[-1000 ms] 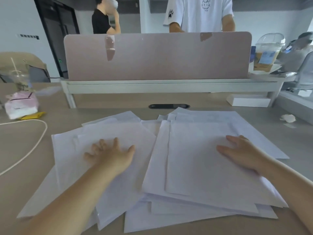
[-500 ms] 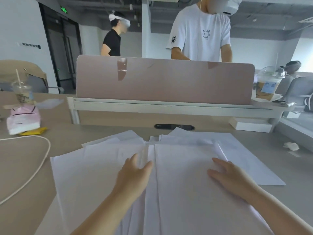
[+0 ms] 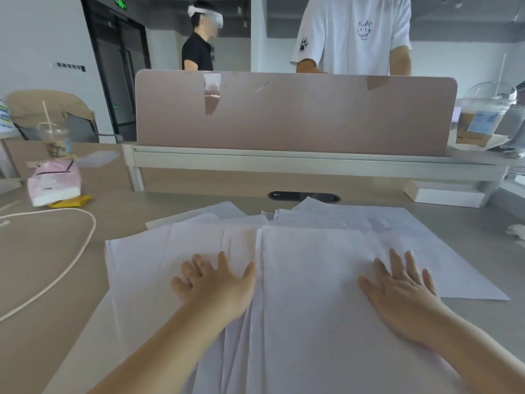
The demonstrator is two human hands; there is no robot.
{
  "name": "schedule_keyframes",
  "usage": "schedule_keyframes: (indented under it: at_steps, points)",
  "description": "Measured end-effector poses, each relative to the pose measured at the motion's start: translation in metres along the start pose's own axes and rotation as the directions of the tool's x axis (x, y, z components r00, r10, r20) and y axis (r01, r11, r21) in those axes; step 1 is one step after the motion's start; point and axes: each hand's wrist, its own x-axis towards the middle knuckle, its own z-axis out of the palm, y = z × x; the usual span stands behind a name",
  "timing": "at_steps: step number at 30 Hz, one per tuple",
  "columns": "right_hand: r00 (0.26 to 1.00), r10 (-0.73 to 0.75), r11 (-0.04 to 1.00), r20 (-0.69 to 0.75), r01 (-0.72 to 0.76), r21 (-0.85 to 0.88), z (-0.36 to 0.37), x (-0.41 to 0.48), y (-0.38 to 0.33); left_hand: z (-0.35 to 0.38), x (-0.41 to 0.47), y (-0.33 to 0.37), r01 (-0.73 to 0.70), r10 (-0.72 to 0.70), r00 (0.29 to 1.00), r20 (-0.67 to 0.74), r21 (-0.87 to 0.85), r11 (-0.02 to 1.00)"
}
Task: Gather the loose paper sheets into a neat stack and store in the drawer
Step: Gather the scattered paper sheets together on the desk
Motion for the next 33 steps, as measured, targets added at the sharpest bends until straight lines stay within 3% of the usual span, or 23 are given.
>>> schedule_keyframes:
  at_steps: [3, 5, 7, 9, 11, 16, 19, 21, 22, 24, 27, 33]
  points:
    - [0.998, -0.056, 0.994, 0.014, 0.055, 0.094, -0.004, -0.008, -0.010, -0.006, -0.009, 0.005, -0.107, 0.107, 0.994, -0.006, -0.183, 0.977]
    - [0.999, -0.020, 0.968, -0.044, 0.031, 0.250, -0.013, -0.011, -0.009, -0.015, -0.011, 0.000, -0.175, 0.152, 0.983, -0.103, -0.280, 0.944]
    - [0.995, 0.052, 0.946, -0.090, -0.020, 0.324, -0.019, -0.010, -0.002, -0.019, -0.006, -0.011, -0.112, 0.082, 0.974, -0.212, -0.136, 0.984]
    - [0.996, 0.061, 0.973, -0.062, -0.045, 0.228, -0.014, -0.005, 0.003, -0.018, 0.001, -0.023, 0.054, -0.046, 0.987, -0.157, 0.045, 0.998]
    - [0.999, 0.042, 0.992, -0.013, -0.040, 0.117, -0.004, 0.002, 0.006, -0.011, 0.002, -0.026, 0.116, -0.110, 0.991, -0.077, 0.072, 0.991]
    - [0.999, 0.040, 0.995, -0.004, -0.039, 0.094, 0.000, 0.005, 0.003, 0.004, -0.007, -0.001, -0.062, 0.066, 0.997, -0.045, 0.070, 0.996]
    - [1.000, 0.002, 0.995, 0.008, -0.003, 0.101, 0.000, 0.004, 0.001, 0.003, -0.020, 0.014, -0.257, 0.258, 0.966, -0.027, -0.229, 0.939]
    - [0.999, -0.031, 0.986, -0.010, 0.032, 0.163, 0.000, 0.005, 0.000, -0.004, -0.026, 0.015, -0.290, 0.285, 0.955, -0.080, -0.439, 0.850]
    - [0.999, -0.022, 0.978, -0.025, 0.027, 0.209, -0.003, 0.005, 0.001, -0.008, -0.026, 0.012, -0.297, 0.259, 0.955, -0.145, -0.437, 0.849]
    - [0.996, 0.031, 0.962, -0.083, -0.007, 0.272, -0.008, 0.005, 0.005, -0.011, -0.018, 0.001, -0.216, 0.160, 0.956, -0.246, -0.218, 0.952]
    - [0.994, 0.070, 0.977, -0.084, -0.051, 0.206, -0.005, 0.007, 0.011, -0.007, -0.007, -0.014, -0.010, 0.008, 0.993, -0.114, -0.011, 1.000]
    - [0.998, 0.059, 0.992, -0.033, -0.054, 0.118, 0.002, 0.006, 0.001, 0.008, -0.016, 0.012, -0.141, 0.140, 0.989, -0.040, -0.014, 0.990]
